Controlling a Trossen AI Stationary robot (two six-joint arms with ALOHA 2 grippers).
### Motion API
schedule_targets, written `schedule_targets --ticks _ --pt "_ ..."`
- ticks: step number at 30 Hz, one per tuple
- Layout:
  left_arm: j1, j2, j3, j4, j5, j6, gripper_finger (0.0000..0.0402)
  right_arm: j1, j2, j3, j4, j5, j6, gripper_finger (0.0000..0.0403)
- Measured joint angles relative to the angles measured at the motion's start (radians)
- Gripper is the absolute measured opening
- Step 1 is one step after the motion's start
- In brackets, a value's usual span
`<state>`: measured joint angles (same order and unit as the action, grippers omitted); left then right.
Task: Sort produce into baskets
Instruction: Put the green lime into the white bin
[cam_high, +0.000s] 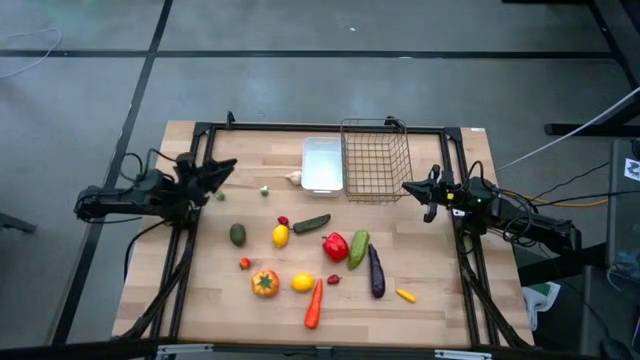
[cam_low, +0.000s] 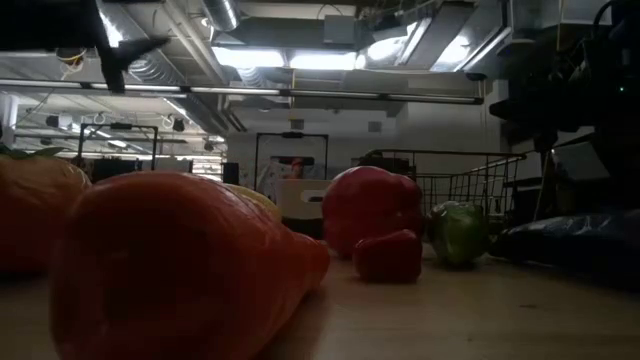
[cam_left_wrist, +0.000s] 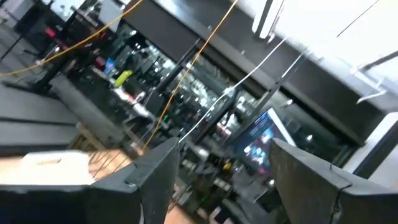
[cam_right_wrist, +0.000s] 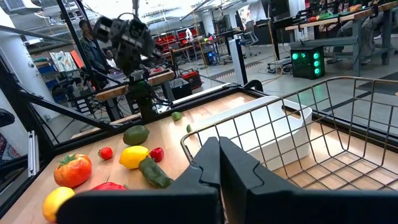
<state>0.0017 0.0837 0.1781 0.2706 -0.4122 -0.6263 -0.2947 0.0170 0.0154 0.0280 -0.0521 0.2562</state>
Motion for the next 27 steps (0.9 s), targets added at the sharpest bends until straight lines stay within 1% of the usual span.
schedule_targets --ticks 5,9,11,13,17,22,24,27 --pt "0.0 0.084 0.113 -0.001 0.002 0.078 0.0229 0.0 0.0 0.0 0.0 0.0 0.0 0.0003" --pt "0.0 0.203 0.213 -0.006 0.003 0.126 0.0223 0.0 0.0 0.0 0.0 0.0 0.0 0.0003" --pt "0.0 0.266 0.272 -0.043 0.004 0.128 0.022 0.0 0.0 0.0 0.0 0.0 0.0 0.0003" --pt "0.0 0.326 0.34 -0.126 0.007 0.112 0.0217 0.0 0.0 0.0 0.0 0.0 0.0 0.0003" --pt "0.0 0.439 0.479 -0.328 0.033 0.001 0.0211 0.0 0.0 0.0 0.0 0.0 0.0 0.0003" --pt "0.0 0.56 0.619 -0.528 0.1 -0.157 0.021 0.0 0.0 0.0 0.0 0.0 0.0 0.0003" --pt "0.0 0.604 0.659 -0.613 0.127 -0.246 0.021 0.0 0.0 0.0 0.0 0.0 0.0 0.0003" --pt "0.0 0.666 0.692 -0.747 0.193 -0.437 0.021 0.0 0.0 0.0 0.0 0.0 0.0 0.0003"
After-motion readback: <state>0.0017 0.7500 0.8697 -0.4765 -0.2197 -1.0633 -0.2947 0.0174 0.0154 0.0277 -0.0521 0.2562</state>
